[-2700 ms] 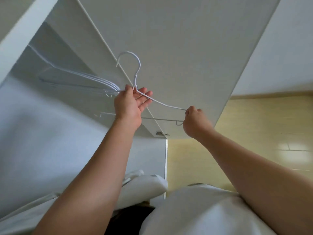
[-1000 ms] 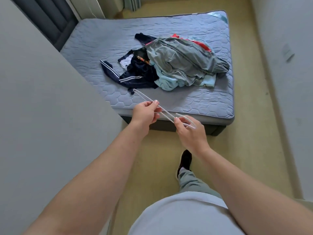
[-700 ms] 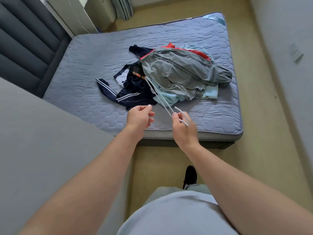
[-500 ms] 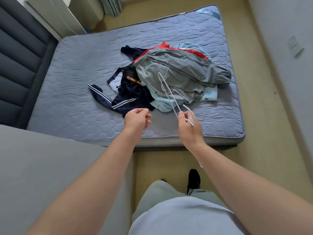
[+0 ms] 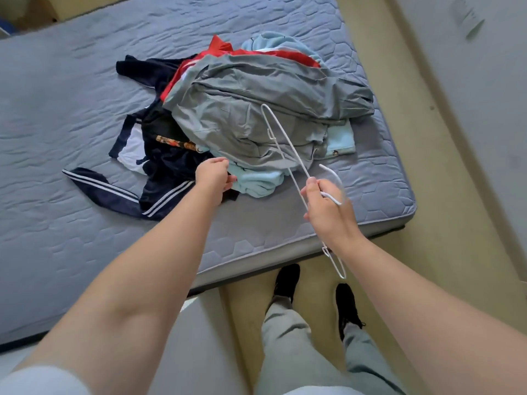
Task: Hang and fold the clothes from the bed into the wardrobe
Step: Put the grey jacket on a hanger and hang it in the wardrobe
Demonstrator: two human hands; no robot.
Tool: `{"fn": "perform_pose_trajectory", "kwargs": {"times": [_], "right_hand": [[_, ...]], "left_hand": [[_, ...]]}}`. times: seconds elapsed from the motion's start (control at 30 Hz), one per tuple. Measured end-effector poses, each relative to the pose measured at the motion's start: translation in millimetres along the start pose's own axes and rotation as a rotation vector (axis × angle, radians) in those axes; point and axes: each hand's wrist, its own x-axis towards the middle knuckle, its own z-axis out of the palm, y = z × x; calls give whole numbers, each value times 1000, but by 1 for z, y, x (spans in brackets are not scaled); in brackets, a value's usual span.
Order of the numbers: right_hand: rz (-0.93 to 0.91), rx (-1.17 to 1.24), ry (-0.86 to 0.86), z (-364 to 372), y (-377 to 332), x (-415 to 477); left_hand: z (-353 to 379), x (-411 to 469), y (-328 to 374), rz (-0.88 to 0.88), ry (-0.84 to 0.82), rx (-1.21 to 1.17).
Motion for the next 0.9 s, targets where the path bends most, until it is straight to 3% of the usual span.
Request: {"fn": "perform_pose_trajectory", "kwargs": {"times": [0.33, 0.5, 0.77, 0.9], "right_hand": [[46, -1, -1, 81, 4, 92], [74, -30, 11, 94, 16, 112], [104, -11, 23, 88, 13, 107], [93, -8, 30, 70, -7, 92]], "left_hand": [[20, 152, 4, -97, -131, -150], [29, 203, 13, -150, -95, -410], [19, 199, 22, -139, -34, -714], [14, 147, 28, -148, -151, -721]]}}
